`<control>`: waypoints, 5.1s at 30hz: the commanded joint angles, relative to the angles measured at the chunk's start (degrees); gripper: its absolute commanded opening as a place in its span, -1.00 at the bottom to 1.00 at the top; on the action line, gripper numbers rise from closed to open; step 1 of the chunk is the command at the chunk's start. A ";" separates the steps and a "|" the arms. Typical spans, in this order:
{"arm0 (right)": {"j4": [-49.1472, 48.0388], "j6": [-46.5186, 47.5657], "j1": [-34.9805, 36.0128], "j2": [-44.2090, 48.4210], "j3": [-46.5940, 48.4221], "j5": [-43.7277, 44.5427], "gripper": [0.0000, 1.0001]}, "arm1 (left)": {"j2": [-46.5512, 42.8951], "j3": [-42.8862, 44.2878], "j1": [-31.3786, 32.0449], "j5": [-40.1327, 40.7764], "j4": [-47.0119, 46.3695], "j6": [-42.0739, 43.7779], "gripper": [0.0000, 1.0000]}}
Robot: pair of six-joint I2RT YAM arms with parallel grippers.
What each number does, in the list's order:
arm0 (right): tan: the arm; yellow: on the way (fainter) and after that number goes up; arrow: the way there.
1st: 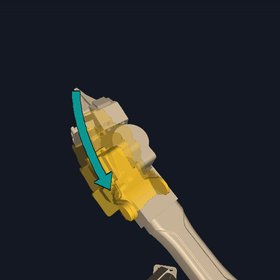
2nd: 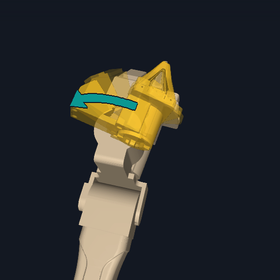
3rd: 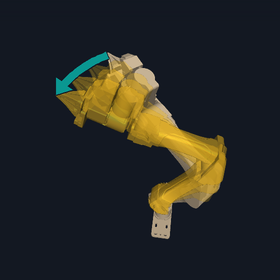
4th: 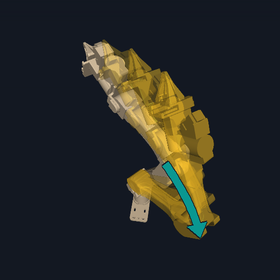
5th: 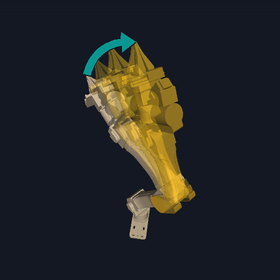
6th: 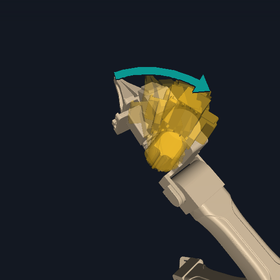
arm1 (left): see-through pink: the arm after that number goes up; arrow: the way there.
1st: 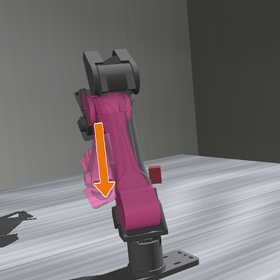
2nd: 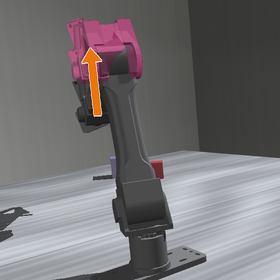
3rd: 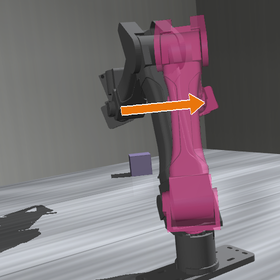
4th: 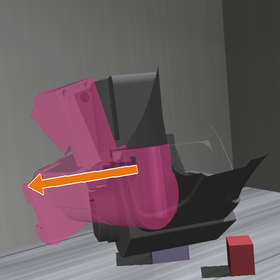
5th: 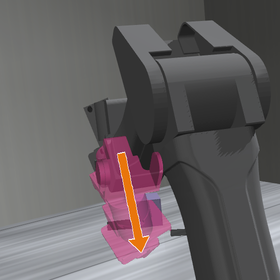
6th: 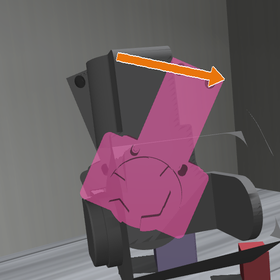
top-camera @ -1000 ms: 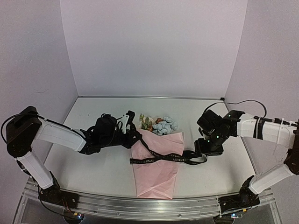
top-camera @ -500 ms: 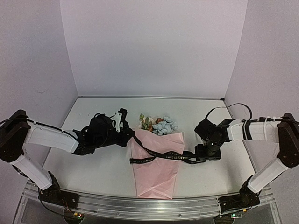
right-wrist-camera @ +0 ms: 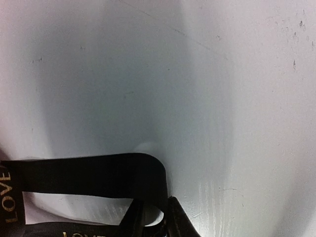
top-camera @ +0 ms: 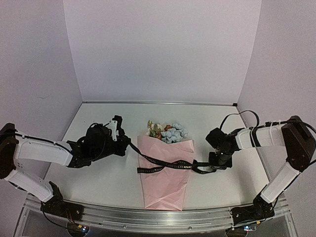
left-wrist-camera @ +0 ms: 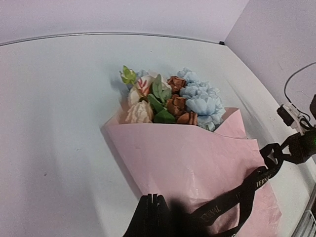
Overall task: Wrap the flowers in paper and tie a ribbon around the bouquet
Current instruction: Pick up the right side of the ribbon from the center of the board, then place the ribbon at the center of the board, then pick up the ribbon at the center of the board.
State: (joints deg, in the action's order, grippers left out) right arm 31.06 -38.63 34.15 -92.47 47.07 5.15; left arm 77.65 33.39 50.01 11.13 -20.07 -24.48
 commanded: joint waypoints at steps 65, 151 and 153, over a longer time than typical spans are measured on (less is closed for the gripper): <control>12.10 6.77 -9.44 9.95 2.42 -7.43 -0.25 | -10.29 -4.94 -35.61 -0.95 34.88 -29.15 -0.07; -28.24 52.16 13.55 -3.99 -3.55 -7.38 -0.26 | 11.05 19.49 0.45 -17.58 24.03 51.18 -1.00; -28.19 50.58 13.51 -4.12 -3.34 -6.37 -0.66 | 10.24 17.86 0.89 -15.91 22.98 49.02 -1.00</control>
State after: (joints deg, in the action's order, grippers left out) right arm 3.93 14.57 47.54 -94.87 42.67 -6.53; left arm 92.01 53.58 49.88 -7.70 6.35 29.29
